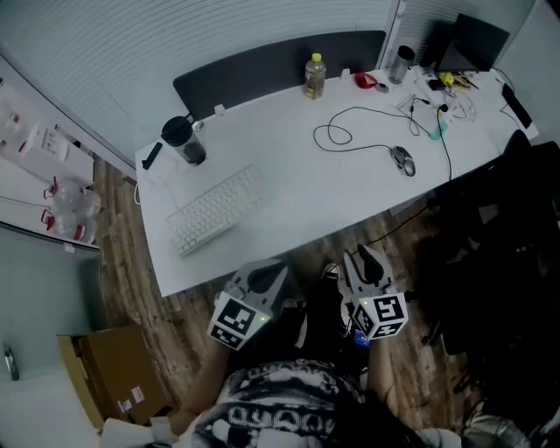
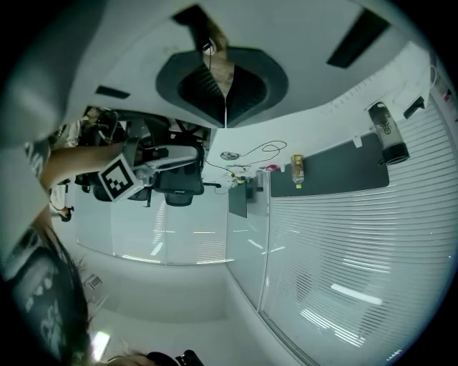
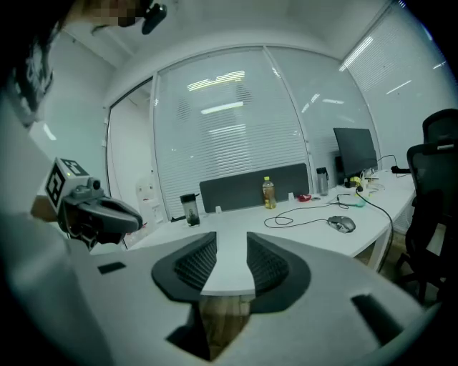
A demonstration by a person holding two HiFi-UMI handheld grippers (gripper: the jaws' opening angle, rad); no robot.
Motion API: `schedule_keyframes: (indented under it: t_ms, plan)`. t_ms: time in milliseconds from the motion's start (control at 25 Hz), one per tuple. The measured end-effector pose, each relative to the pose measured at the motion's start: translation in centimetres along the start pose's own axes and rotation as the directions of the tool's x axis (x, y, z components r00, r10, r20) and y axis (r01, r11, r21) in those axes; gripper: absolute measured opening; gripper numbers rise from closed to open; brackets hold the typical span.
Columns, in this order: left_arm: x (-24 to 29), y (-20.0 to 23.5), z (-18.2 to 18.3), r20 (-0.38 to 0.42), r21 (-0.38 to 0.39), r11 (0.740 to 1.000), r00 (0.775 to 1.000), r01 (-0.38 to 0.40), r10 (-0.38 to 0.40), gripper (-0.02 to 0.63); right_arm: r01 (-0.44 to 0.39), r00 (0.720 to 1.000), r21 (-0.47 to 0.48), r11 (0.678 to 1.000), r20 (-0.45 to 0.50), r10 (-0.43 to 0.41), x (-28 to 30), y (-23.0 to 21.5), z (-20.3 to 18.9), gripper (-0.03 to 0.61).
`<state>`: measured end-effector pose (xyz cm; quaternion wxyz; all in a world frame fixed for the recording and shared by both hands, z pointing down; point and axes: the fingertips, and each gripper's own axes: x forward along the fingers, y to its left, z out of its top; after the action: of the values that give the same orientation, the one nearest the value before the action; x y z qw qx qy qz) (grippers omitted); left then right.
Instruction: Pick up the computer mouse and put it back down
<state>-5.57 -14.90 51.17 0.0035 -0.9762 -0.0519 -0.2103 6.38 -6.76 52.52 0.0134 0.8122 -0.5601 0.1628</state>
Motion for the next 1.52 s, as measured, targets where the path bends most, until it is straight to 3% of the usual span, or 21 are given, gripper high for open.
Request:
schedule_keyframes:
  t_ms: [280,920,1520]
  plan:
    - [-3.3,-2.4,-1.2,0.036,0.012,0.999,0.998,0.053,-0.054,0.005,-0.007,0.999,0.0,1.0,0.047,0.007,-3.6,5.8,0.6,-0.006]
    - [-5.6,-5.3,-1.4,0.088,0.015,0.996,0.992,0.09,-0.091,0.005,-0.111,0.994,-0.086,0.99,-0.013,0.11,-5.2,11.2,0.4,-0.008]
    - [-3.0,-9.0,1.2,0.093,0.044,0.992,0.989,0.114,-0.118,0.005,-0.127,0.992,-0.094,0.987,-0.028,0.125,-7.7,8.7,0.3,-0.008]
